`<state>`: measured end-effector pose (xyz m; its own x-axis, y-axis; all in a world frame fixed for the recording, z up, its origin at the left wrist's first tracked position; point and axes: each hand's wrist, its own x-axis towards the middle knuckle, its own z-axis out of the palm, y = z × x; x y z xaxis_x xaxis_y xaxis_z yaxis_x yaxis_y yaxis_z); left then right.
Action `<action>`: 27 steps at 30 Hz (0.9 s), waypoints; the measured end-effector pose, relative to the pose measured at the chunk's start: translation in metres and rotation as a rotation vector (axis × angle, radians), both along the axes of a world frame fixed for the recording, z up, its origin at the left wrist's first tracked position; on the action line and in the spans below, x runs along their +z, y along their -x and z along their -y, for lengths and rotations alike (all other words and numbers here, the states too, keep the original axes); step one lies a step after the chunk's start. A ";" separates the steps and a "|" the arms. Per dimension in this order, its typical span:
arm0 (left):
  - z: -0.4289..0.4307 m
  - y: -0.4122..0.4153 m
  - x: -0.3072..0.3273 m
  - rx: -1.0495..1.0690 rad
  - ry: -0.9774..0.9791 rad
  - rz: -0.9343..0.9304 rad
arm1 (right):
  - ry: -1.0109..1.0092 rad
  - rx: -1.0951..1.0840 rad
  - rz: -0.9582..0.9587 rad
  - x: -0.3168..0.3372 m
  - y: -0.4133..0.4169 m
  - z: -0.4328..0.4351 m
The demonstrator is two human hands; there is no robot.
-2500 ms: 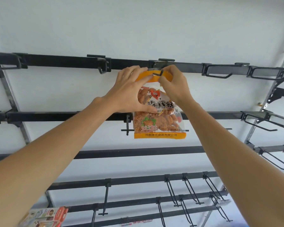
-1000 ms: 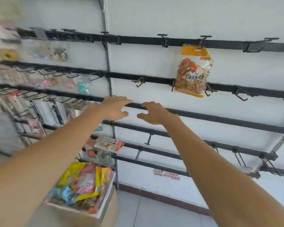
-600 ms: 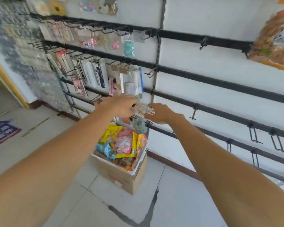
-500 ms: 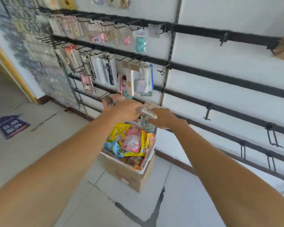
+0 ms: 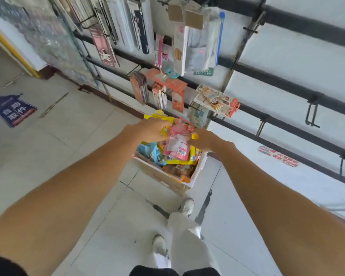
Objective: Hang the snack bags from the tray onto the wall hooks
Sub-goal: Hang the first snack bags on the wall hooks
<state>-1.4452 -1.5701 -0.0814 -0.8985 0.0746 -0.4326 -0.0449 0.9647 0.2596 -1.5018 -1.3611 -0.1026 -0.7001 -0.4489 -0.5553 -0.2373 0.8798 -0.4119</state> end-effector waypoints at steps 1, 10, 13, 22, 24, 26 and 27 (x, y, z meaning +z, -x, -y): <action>0.006 0.008 -0.010 0.014 0.012 0.030 | -0.009 -0.006 0.017 -0.009 0.010 0.001; 0.029 0.069 -0.079 0.143 -0.107 0.219 | 0.019 -0.067 0.196 -0.083 0.077 0.028; 0.038 0.083 -0.094 0.145 -0.092 0.234 | 0.023 -0.086 0.228 -0.098 0.087 0.036; 0.038 0.103 -0.172 0.085 -0.257 0.348 | -0.088 -0.193 0.225 -0.166 0.076 0.070; 0.040 0.101 -0.192 0.057 -0.281 0.367 | -0.185 -0.260 0.177 -0.182 0.065 0.076; 0.042 0.097 -0.207 0.059 -0.291 0.379 | -0.234 -0.315 0.171 -0.197 0.052 0.086; 0.044 0.096 -0.215 0.053 -0.283 0.366 | -0.236 -0.350 0.181 -0.205 0.048 0.092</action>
